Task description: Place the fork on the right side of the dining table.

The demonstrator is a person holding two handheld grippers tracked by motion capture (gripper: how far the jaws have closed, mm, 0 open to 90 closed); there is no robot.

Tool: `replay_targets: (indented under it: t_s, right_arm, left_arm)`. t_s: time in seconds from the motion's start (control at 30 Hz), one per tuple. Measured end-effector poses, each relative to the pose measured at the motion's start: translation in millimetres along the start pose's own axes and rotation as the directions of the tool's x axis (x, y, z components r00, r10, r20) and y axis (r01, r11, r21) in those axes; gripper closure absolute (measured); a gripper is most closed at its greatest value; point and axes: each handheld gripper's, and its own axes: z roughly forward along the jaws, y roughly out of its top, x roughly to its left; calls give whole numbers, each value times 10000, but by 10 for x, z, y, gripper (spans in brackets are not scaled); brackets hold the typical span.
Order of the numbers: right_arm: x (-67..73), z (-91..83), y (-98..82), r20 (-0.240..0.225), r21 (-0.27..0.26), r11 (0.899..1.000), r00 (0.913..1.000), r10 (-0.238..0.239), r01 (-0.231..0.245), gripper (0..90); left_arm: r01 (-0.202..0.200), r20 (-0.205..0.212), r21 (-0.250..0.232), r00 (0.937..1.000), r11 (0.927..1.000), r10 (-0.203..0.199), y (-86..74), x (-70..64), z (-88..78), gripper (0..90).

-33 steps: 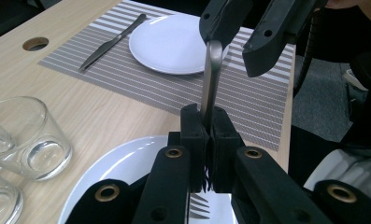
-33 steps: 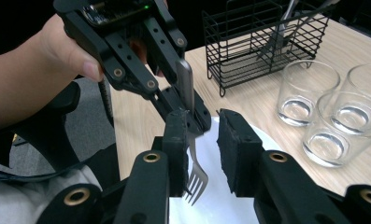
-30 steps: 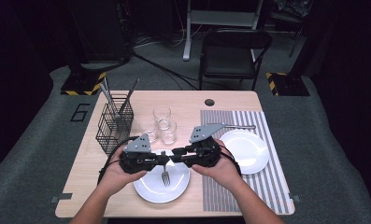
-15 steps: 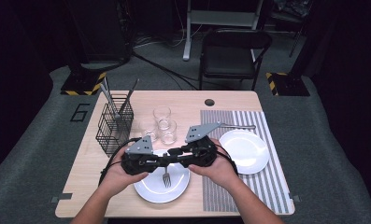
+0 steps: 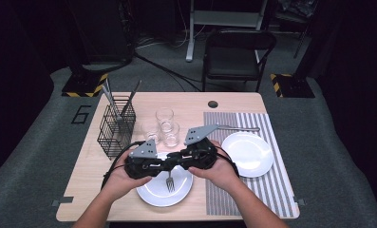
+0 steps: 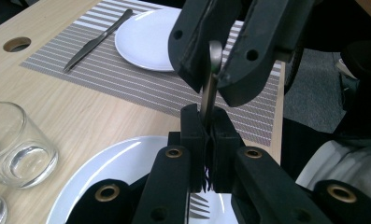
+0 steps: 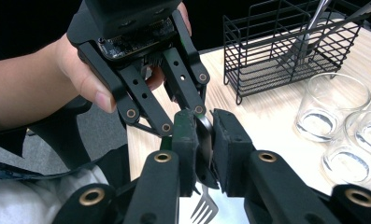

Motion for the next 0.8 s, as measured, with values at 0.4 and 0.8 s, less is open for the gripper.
replay_targets:
  t_s: [0.4,0.8]
  right_arm:
    - [67,-7,36,450,346,9964,9959,-783,768,872]
    - [59,-118,89,553,-258,9968,9957,-740,755,873]
  left_arm:
    - [-49,-38,-164,10000,9999,48,-13,-3,21,830]
    - [33,27,133,10000,9999,-34,-57,-4,124,794]
